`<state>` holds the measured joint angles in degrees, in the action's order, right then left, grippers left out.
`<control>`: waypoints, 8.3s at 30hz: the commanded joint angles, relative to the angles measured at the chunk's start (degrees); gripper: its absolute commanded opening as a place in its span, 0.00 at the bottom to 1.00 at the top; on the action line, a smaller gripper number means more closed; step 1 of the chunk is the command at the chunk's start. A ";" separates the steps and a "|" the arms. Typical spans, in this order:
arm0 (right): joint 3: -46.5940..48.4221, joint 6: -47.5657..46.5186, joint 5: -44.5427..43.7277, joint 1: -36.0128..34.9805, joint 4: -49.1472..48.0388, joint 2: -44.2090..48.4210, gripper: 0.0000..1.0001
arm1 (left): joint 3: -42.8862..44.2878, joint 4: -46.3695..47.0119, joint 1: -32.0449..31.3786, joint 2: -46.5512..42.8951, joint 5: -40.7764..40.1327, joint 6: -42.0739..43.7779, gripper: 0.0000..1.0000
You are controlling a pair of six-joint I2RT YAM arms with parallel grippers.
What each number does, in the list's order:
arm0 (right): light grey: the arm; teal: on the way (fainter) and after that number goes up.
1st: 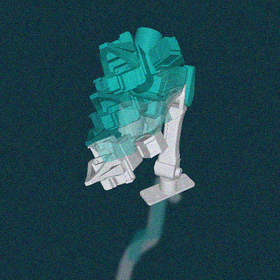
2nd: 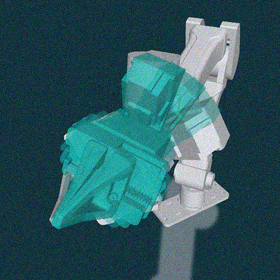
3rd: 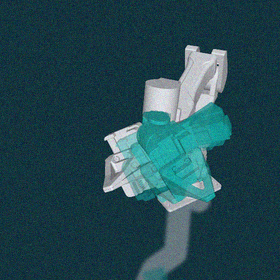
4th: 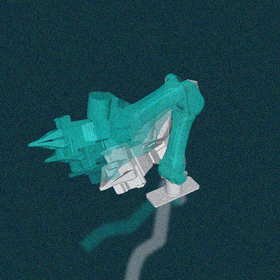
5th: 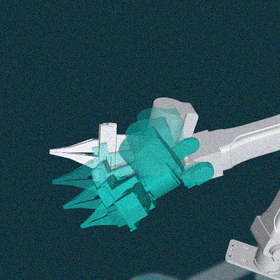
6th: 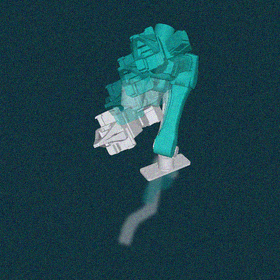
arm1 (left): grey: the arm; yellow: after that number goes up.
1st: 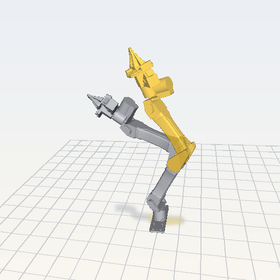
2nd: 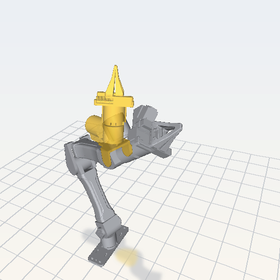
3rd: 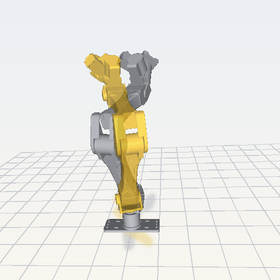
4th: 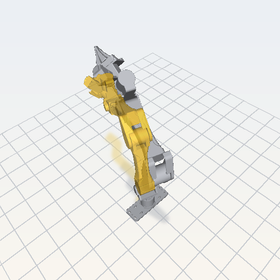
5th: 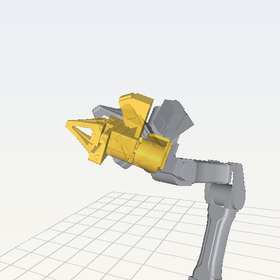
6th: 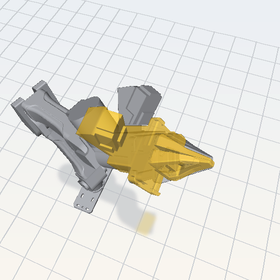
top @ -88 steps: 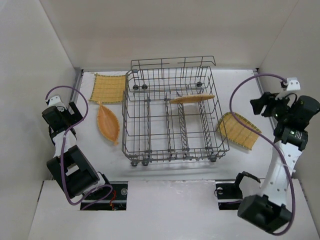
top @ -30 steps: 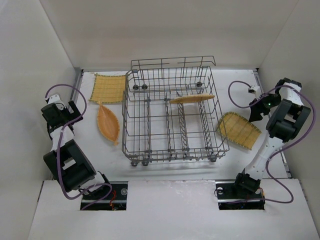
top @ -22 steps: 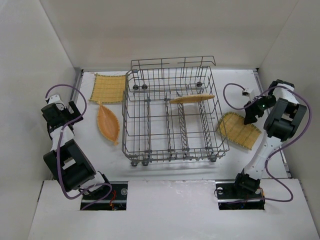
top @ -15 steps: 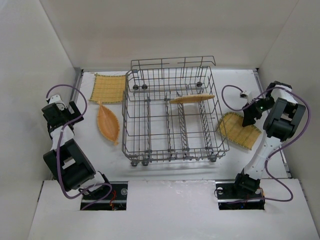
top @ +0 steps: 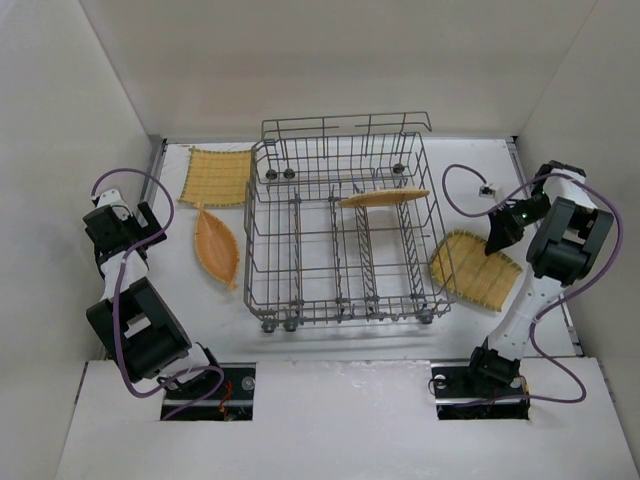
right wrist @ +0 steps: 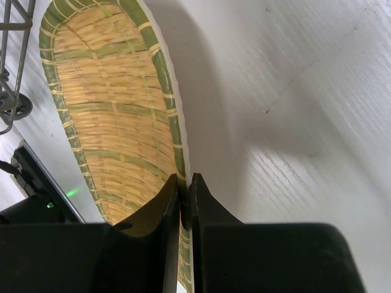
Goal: Load the plates into the dish rack
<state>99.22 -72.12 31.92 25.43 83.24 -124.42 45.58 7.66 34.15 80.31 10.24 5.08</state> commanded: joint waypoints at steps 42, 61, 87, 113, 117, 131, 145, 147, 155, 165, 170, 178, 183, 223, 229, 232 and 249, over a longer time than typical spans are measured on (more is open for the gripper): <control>-27.50 33.88 -8.01 -18.24 -56.25 78.72 0.00 | 1.00 2.01 0.08 -1.65 0.66 0.02 1.00; -35.05 20.27 -3.09 -41.55 -65.66 74.15 0.00 | 1.44 1.83 0.08 -1.12 -0.75 -0.33 1.00; -55.54 7.52 -19.88 -56.76 -83.51 77.66 0.00 | 2.23 1.22 0.00 -0.33 -1.98 -0.51 1.00; -63.18 2.51 -21.38 -55.09 -79.56 82.93 0.00 | 2.49 0.95 0.00 -0.07 -1.98 -0.51 1.00; -65.20 2.68 -21.38 -55.27 -77.80 84.78 0.00 | 2.58 0.95 0.00 0.11 -1.98 -0.51 1.00; -67.05 6.29 -22.95 -60.01 -74.37 90.76 0.71 | 2.76 0.86 -0.09 0.28 -2.51 -0.51 1.00; -51.42 20.87 -37.01 -59.68 -75.77 92.43 0.71 | 2.58 0.95 -0.18 0.11 -2.51 -0.34 1.00; -49.83 24.37 -39.30 -54.94 -75.16 92.08 0.72 | 2.67 0.86 -0.35 0.19 -2.51 -0.16 1.00; -53.50 44.05 -33.44 -28.32 -66.55 92.34 0.74 | 3.55 -0.71 -3.16 1.25 -2.77 2.47 1.00; -68.63 51.20 -13.65 1.67 -70.59 90.23 0.72 | 2.32 -0.98 -5.36 -0.07 -1.54 6.17 1.00; -70.39 51.46 -8.89 7.13 -68.84 89.97 0.72 | 5.82 -4.92 -5.45 2.03 0.21 6.34 1.00; -70.84 51.81 -10.12 8.10 -69.97 90.67 0.73 | 20.32 -20.38 -4.22 10.56 15.58 -0.59 1.00; -68.46 52.60 -10.91 8.63 -69.18 88.04 0.73 | 17.45 -23.74 -4.83 5.40 20.78 -6.13 1.00; -57.82 52.69 -16.89 5.20 -67.69 76.43 0.72 | 4.60 -23.13 -6.59 7.83 22.72 -17.74 0.55; -56.95 52.96 -19.00 3.18 -67.07 75.99 0.72 | 7.50 -22.07 -7.04 12.23 22.10 -17.83 0.51; -56.24 52.96 -20.06 2.30 -66.90 75.47 0.72 | 8.47 -21.81 -7.30 14.07 21.93 -17.91 0.41; -57.20 52.25 -19.71 1.60 -69.44 74.14 0.72 | 4.17 -19.53 -6.60 8.47 18.59 -16.60 0.04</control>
<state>41.74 -20.14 12.12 27.59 17.34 -51.07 51.51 -12.25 26.65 94.83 30.87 -12.47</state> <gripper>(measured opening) 0.716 0.104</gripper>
